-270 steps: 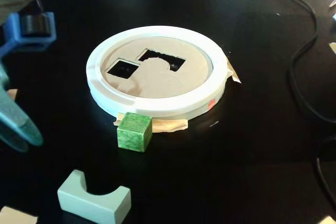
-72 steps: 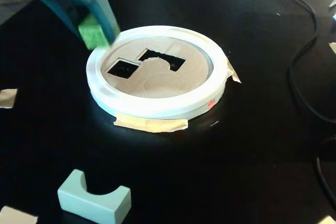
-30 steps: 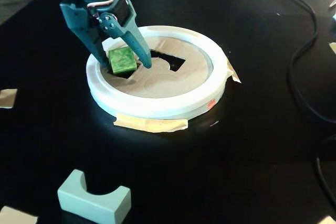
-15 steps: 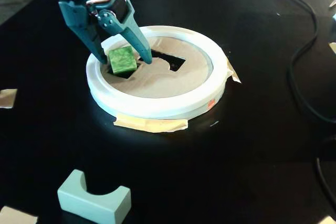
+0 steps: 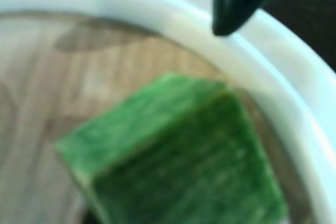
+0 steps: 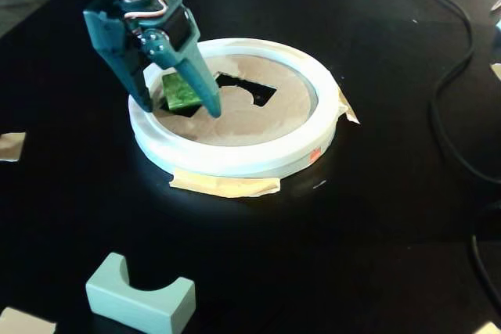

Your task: Pick up the square block and drop it in corresponding square shaped hole

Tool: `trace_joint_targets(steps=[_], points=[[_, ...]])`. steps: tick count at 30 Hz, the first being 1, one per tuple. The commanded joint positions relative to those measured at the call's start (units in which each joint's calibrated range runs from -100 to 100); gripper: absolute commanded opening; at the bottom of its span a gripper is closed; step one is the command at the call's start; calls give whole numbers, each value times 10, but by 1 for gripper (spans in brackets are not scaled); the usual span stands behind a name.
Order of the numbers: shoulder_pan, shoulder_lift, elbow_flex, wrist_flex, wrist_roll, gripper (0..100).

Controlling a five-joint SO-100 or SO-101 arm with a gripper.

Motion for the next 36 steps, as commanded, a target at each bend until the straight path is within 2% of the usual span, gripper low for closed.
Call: trace_joint_targets(steps=[1,11,19,36], points=[[6,-36,-72,5,16,75],[-7,-35,-147,5,15,75],[-48,67,-157,5,10,75],[-20,75,-146,15,10,75]])
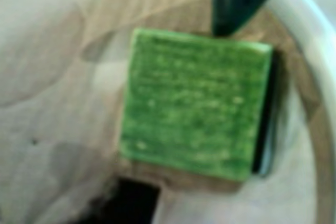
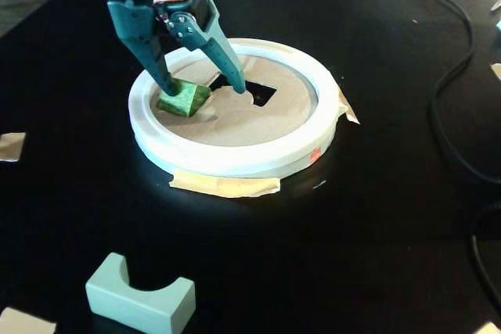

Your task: Pick up the square block and drop it in corresponding square shaped hole

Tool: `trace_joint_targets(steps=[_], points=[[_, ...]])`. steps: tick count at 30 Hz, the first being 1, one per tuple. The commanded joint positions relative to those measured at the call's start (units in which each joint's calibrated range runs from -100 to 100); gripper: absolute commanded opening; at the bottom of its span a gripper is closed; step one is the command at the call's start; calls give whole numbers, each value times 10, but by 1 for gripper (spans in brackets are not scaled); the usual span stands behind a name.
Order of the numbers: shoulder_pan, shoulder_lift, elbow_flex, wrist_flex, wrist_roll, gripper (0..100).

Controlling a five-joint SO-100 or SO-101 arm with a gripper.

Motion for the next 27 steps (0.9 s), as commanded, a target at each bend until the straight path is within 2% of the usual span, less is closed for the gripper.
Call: trace_joint_targets(steps=[1,7,13,20,27], points=[[20,-3,-32,8,-2,75],[6,10,-41,-2,-4,75],[3,46,-42,-3,-37,75],[-23,49,-33,-74,-38,75],[-4,49,-29,-70,-30,75]])
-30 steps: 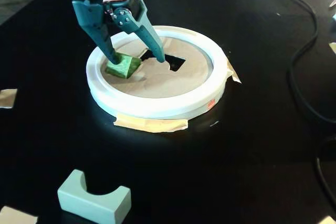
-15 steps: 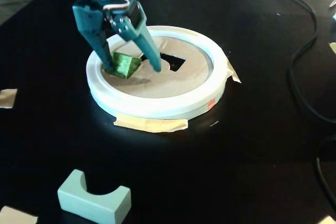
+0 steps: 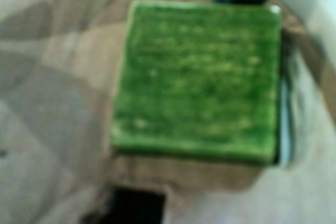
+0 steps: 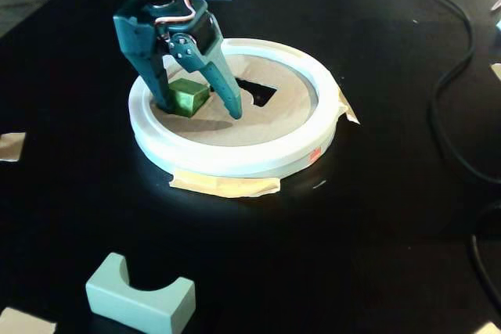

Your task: Pick up the square block and drop it in corresponding square shaped hole

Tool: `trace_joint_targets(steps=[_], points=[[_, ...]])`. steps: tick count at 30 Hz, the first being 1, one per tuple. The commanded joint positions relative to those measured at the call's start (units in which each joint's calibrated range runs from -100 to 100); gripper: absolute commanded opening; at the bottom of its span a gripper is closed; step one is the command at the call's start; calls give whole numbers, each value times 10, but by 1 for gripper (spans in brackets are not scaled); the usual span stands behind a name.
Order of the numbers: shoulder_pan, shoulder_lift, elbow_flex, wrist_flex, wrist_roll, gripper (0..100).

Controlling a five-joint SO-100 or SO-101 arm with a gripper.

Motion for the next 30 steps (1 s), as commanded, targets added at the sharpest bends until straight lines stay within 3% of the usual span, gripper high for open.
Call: trace_joint_targets(steps=[1,13,22,30], points=[[6,-2,-23,-40,2,75],[108,-49,23,-17,37,76],[194,-251,26,158,45,75],[329,-450,145,206,75,75]])
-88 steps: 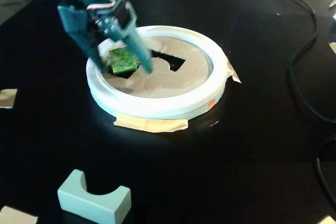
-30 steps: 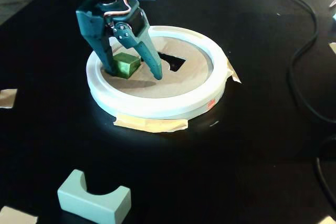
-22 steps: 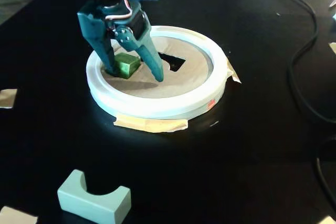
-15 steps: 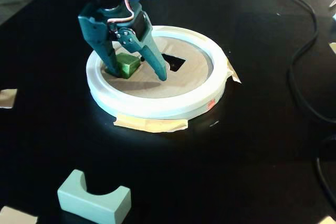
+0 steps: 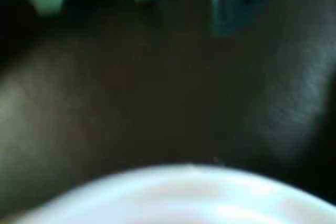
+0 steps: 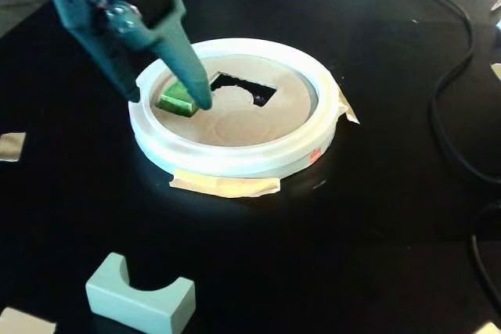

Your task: Pick up the square block and drop it in corresponding square shaped hole

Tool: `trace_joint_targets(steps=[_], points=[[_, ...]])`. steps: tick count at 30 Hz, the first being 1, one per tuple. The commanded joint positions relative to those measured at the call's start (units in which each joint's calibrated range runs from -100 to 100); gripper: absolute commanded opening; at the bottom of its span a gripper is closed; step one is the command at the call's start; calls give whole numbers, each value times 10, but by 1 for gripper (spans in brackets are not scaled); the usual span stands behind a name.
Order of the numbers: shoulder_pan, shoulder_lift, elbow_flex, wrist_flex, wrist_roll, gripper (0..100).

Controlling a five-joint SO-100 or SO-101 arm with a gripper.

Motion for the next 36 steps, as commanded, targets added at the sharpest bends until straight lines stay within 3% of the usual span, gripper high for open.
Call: trace_joint_targets(steps=[1,8,17,36], points=[[108,-191,104,14,21,75],[267,-485,315,-19,65,75],[297,-808,566,-150,140,77],[277,-831,779,-167,143,77]])
